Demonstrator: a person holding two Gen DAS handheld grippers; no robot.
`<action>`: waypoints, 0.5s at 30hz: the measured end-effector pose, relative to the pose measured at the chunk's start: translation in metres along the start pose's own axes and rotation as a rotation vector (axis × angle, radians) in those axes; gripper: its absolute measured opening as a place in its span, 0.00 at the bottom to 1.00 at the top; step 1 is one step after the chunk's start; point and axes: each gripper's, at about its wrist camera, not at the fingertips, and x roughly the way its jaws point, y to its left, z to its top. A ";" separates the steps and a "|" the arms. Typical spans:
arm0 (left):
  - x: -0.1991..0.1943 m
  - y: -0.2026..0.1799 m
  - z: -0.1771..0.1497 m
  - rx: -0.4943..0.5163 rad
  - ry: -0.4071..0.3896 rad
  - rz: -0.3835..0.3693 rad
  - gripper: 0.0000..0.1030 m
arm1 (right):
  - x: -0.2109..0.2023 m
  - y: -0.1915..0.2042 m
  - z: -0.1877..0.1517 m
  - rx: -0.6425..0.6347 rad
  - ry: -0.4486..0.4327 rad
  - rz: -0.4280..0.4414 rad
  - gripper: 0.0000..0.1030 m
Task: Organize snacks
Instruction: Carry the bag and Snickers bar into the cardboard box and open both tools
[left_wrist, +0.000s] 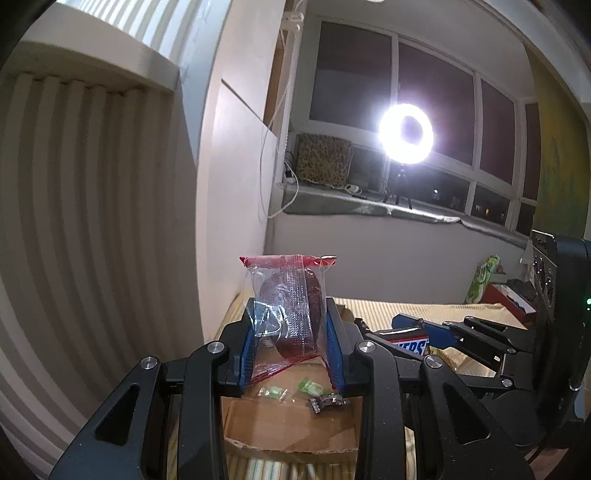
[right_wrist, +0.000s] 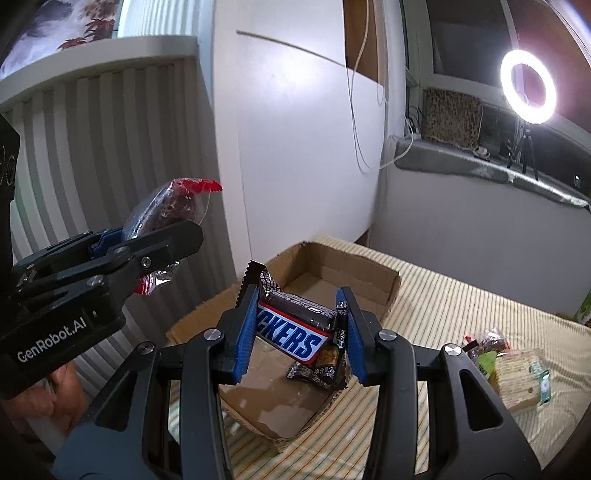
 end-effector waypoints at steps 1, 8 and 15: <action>0.006 0.000 -0.001 -0.001 0.009 -0.003 0.30 | 0.006 -0.003 -0.002 0.004 0.009 0.000 0.43; 0.040 0.007 -0.016 -0.014 0.087 -0.007 0.30 | 0.049 -0.019 -0.010 0.029 0.068 0.012 0.43; 0.073 0.017 -0.028 -0.042 0.161 0.011 0.57 | 0.094 -0.031 -0.023 0.035 0.129 0.047 0.57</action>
